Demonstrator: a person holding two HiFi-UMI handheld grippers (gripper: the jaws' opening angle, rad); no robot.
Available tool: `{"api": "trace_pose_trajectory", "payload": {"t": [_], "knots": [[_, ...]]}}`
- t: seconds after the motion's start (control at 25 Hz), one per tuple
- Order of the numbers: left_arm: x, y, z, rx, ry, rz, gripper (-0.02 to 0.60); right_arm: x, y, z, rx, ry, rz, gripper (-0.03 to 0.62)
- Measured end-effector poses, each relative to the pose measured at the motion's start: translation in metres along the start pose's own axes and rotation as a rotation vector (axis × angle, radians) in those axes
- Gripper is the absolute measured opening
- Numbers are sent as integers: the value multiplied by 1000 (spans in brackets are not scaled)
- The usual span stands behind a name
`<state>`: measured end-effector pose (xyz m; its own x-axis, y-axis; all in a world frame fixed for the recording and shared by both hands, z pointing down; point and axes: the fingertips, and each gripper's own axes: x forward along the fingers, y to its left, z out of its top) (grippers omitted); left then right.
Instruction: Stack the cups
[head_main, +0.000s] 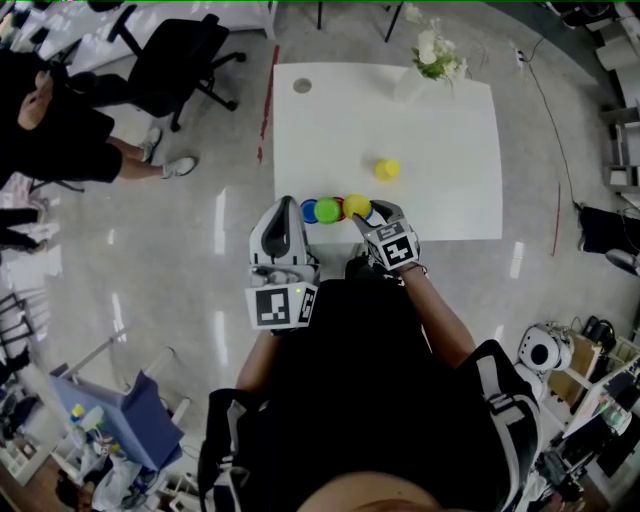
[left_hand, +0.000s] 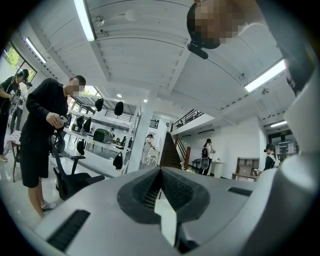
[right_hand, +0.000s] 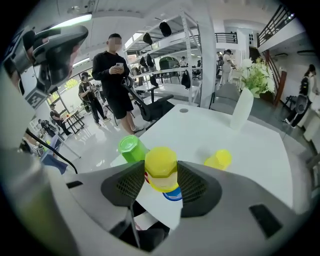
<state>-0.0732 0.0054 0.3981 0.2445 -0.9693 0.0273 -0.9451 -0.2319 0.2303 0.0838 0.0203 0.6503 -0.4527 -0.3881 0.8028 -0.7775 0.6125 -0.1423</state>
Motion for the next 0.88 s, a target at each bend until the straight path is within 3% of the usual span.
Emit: {"api": "trace_pose_trajectory", "payload": {"t": [0.64, 0.88], "knots": [[1, 2, -1, -23, 16, -6, 20, 6, 6, -8, -18, 32, 1, 221], [-1, 4, -1, 3, 5, -11, 20, 7, 8, -7, -31, 36, -3, 221]]}}
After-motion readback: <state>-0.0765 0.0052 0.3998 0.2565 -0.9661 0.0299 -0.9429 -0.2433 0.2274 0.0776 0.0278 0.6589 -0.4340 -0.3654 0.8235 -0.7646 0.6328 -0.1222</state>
